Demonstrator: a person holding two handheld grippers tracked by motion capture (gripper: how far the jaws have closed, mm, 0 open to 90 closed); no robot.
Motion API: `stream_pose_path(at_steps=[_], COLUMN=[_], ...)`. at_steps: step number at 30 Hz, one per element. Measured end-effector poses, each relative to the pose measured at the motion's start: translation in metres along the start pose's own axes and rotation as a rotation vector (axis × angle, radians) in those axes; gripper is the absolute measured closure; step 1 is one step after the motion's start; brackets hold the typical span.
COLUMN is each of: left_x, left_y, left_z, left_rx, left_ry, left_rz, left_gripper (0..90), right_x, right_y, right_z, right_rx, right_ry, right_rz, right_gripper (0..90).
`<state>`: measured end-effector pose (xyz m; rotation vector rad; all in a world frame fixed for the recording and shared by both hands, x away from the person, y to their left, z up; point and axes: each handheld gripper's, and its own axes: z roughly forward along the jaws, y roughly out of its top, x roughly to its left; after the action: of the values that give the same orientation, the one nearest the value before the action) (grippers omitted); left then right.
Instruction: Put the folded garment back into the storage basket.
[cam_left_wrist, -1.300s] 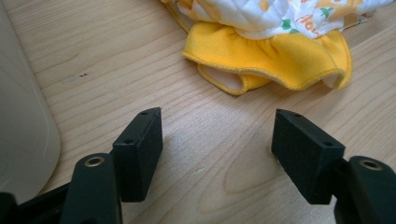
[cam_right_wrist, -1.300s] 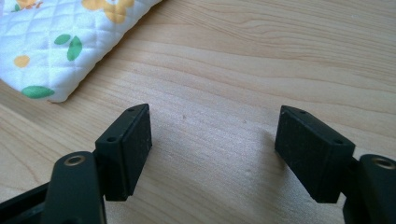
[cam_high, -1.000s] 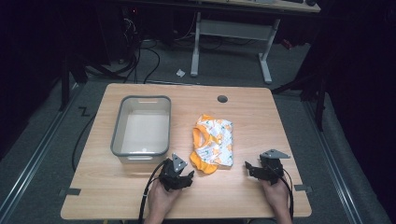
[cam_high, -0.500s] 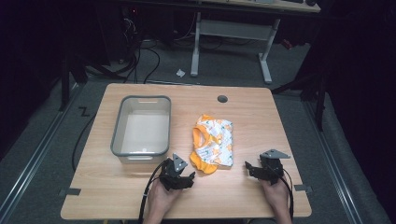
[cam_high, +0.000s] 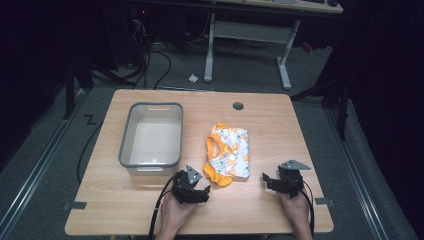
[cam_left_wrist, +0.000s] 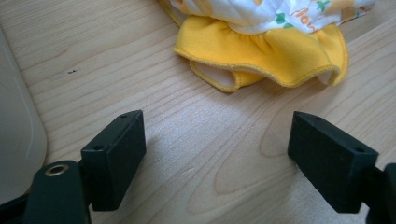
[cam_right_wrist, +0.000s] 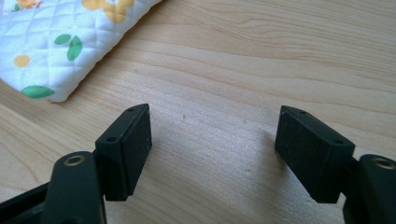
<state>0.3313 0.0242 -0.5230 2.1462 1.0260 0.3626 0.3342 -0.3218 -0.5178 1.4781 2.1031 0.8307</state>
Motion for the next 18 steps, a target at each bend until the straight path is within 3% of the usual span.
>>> stream_pose_path(at_steps=[7, 13, 18], left_x=[-0.0018, -0.0027, -0.0042], left_y=[0.0012, 0.0031, 0.0073], left_z=[-0.0009, -0.0051, -0.0076], left_rx=[-0.007, -0.039, -0.037], left_ry=[-0.034, -0.042, -0.051], left_rz=[-0.019, -0.037, -0.035], left_gripper=[21.5, 23.7, 24.2], right_x=[0.0, 0.0001, 0.0], right_y=[0.0, 0.0, 0.0], right_z=[0.0, -0.0001, -0.0001], right_rx=[0.0, 0.0, 0.001], right_ry=[0.0, 0.0, 0.0], right_rz=[0.0, 0.0, 0.0], right_gripper=[27.3, 27.3, 27.2])
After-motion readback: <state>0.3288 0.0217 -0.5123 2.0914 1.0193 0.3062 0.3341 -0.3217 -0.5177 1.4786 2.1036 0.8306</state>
